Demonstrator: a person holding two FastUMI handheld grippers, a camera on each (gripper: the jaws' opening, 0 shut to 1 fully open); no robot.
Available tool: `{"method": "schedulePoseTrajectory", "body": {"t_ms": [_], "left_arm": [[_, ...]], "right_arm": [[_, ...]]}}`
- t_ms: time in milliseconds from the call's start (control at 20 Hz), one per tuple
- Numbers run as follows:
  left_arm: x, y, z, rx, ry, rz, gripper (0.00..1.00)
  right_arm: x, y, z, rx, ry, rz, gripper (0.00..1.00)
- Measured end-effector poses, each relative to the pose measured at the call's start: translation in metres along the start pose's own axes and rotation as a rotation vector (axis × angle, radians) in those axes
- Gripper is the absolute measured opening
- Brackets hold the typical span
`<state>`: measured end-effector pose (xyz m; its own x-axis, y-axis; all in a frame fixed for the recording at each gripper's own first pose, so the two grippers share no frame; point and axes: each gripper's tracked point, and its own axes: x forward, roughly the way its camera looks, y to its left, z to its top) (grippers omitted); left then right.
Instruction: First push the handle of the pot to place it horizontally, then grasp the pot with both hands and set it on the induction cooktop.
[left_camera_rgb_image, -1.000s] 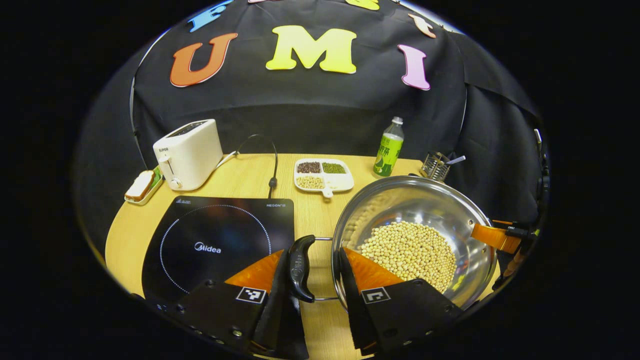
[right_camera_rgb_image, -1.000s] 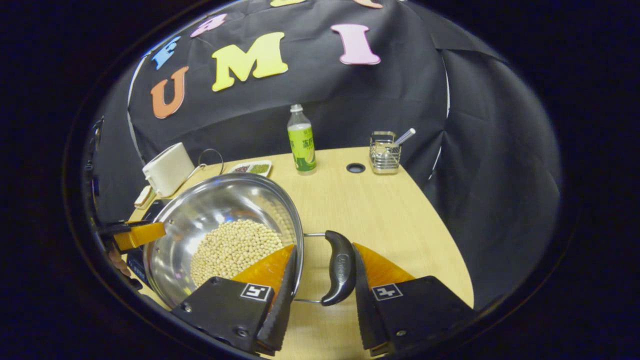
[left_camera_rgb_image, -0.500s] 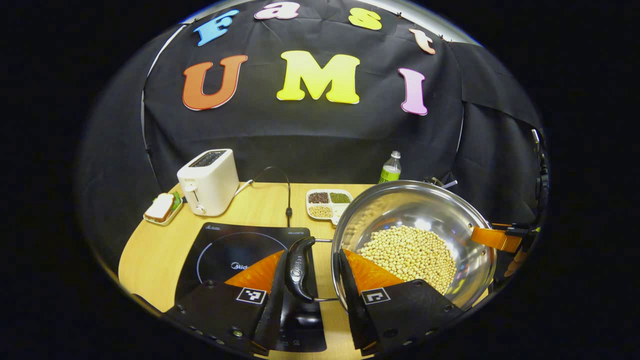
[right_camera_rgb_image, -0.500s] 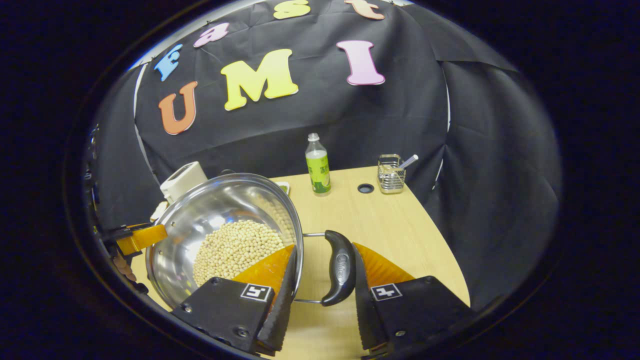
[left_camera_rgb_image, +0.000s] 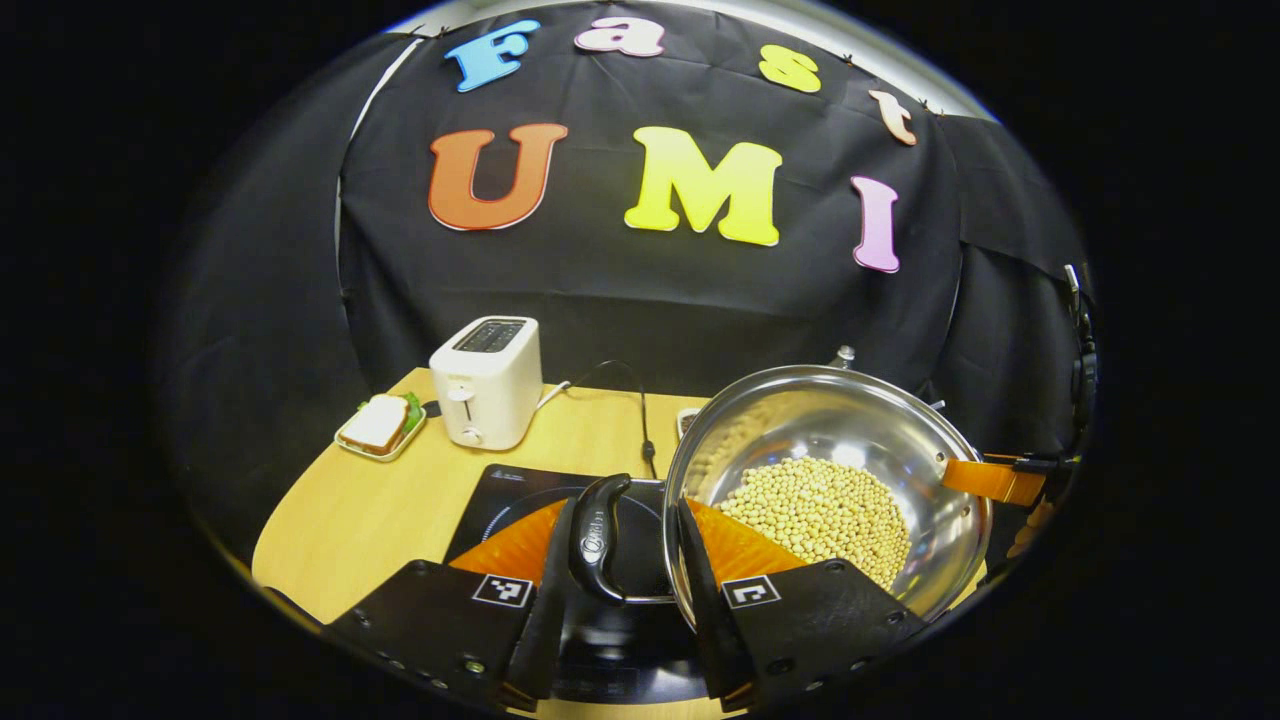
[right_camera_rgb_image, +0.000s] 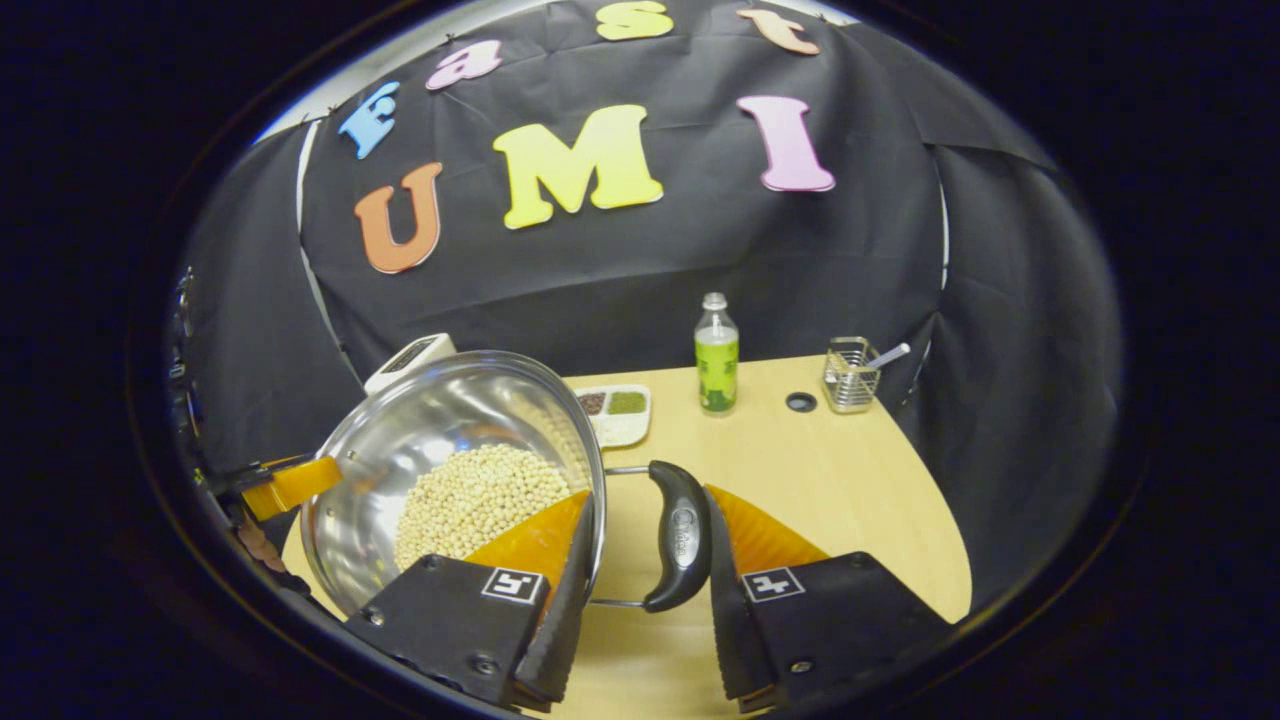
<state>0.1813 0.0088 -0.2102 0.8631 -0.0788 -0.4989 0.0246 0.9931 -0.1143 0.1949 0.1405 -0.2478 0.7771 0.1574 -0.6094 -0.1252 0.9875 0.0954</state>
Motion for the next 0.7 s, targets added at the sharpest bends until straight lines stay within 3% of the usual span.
{"method": "schedulePoseTrajectory", "body": {"t_ms": [400,700], "left_arm": [[0.006,0.088,0.002,-0.014,-0.017,0.103,0.54],[0.03,0.134,-0.019,-0.033,0.043,0.159,0.54]], "right_arm": [[0.045,0.089,-0.015,-0.03,0.054,0.071,0.58],[0.091,0.127,-0.046,-0.023,0.138,0.093,0.58]]}}
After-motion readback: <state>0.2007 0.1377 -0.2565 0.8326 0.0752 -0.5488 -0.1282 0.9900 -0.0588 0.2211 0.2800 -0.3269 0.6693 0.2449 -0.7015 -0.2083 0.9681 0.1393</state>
